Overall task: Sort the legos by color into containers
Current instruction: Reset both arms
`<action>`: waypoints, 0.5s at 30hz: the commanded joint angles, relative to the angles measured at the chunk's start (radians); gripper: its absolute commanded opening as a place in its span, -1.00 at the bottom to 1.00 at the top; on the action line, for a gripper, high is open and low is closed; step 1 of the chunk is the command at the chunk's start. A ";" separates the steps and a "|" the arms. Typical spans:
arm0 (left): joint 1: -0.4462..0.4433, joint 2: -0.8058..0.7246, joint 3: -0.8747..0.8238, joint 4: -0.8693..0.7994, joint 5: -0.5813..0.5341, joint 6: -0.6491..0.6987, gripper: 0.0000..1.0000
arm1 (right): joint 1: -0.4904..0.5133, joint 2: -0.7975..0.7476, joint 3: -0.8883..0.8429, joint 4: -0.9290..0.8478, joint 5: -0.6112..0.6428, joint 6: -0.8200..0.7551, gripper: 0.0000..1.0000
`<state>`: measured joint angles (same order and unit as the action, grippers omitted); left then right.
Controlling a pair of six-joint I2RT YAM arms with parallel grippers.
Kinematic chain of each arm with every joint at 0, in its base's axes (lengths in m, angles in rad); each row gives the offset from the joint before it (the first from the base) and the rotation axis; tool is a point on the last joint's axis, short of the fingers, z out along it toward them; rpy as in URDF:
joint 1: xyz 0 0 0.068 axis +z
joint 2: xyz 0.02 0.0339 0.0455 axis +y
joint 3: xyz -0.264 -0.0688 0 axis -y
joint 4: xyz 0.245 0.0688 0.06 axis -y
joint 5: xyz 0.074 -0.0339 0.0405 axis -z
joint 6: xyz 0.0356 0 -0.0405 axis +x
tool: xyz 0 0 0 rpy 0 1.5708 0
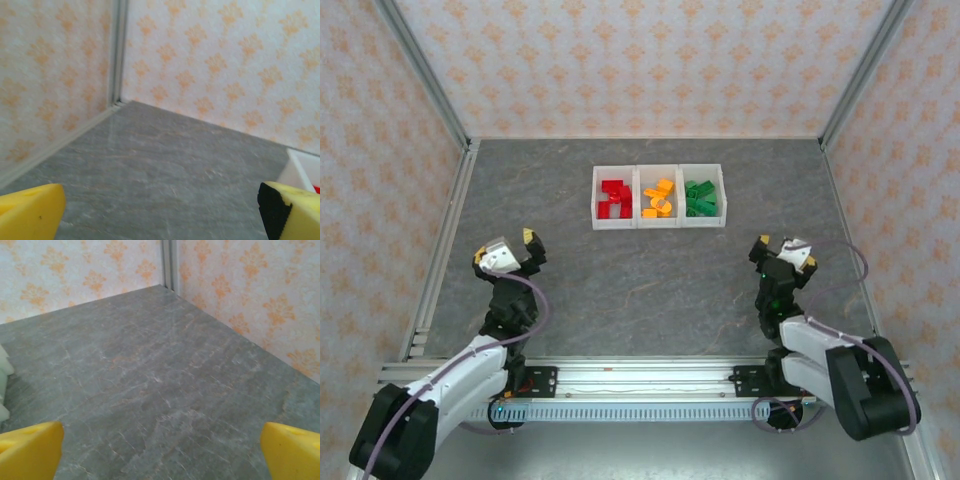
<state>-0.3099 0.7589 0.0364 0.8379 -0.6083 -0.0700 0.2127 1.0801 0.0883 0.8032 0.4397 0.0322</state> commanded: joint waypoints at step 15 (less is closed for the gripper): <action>0.278 0.573 -0.020 0.656 0.498 0.066 0.99 | -0.143 0.453 0.039 0.659 -0.336 -0.076 1.00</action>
<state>-0.0547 1.2545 0.0086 1.2995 -0.2409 -0.0158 0.1146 1.4864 0.1402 1.2751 0.1608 -0.0944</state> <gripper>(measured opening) 0.996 0.999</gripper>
